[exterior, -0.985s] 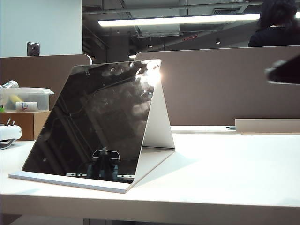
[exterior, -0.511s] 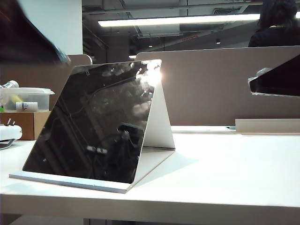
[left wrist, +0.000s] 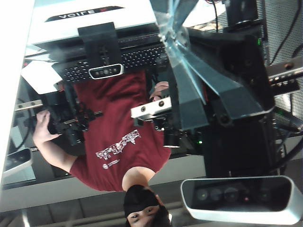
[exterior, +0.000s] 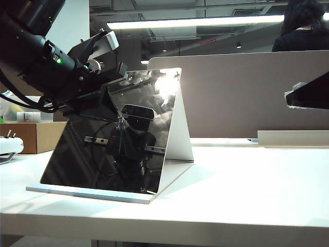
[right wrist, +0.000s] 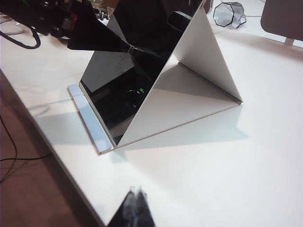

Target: Push the center of the mirror on the table forward to move it for a short distance.

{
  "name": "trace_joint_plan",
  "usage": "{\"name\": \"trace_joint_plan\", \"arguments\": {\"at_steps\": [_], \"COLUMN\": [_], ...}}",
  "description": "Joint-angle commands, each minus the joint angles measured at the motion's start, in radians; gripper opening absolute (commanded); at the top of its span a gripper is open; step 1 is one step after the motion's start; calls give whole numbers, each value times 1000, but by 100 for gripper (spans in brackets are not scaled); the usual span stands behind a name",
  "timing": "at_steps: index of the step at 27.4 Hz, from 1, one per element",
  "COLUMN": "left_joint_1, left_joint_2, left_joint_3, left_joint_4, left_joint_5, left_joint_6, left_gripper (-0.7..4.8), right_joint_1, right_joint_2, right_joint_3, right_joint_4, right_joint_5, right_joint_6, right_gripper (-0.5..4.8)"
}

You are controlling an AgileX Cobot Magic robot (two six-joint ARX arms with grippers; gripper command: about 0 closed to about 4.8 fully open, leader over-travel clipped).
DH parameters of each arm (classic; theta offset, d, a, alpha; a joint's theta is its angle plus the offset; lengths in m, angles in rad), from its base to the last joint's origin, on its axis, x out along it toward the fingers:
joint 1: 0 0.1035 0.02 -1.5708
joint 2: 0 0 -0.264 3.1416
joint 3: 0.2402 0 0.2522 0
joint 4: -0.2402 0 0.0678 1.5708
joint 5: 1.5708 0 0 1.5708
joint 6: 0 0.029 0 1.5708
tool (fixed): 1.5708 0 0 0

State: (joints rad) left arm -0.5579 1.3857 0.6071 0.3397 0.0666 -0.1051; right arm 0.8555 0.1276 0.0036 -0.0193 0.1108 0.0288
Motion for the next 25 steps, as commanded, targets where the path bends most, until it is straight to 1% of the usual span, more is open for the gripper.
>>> {"name": "trace_joint_plan", "arguments": {"at_steps": [1,3,4,6,9,10,11,13,16,19,22,25], "left_joint_1": [3,5,5,5,8,16,16,22,29,35,50,66], "left_joint_2": [1,20,42,73,133,175,197,287,409,530,632,743], "left_joint_3": [1,2,2,16,71,105,122,194,309,439,578,750], "left_joint_4": [17,69,129,187,190,195,199,201,203,254,252,211], "left_joint_5": [-65,-82,-82,-82,-82,-81,-82,-82,-69,-66,-63,-63], "left_joint_6": [4,4,5,4,13,23,27,26,27,26,26,27], "left_gripper": [-5,-5,-5,-5,-5,-5,-5,-5,-5,-5,-5,-5], "right_joint_1": [-3,-4,-6,-12,-57,-101,-123,-221,-335,-443,-530,-582], "right_joint_2": [-1,-1,-1,-1,-1,-1,-1,-1,-1,-3,-20,-26], "right_joint_3": [-4,-4,-4,-4,-4,-4,-4,-4,-4,-4,-4,-4], "right_joint_4": [16,16,16,16,16,16,16,16,16,16,17,19], "right_joint_5": [0,0,-1,0,-1,-1,0,0,0,-1,0,3], "right_joint_6": [1,0,0,0,1,0,0,0,0,0,0,0], "right_gripper": [-5,-5,-5,-5,-5,-5,-5,-5,-5,-5,-5,-5]}}
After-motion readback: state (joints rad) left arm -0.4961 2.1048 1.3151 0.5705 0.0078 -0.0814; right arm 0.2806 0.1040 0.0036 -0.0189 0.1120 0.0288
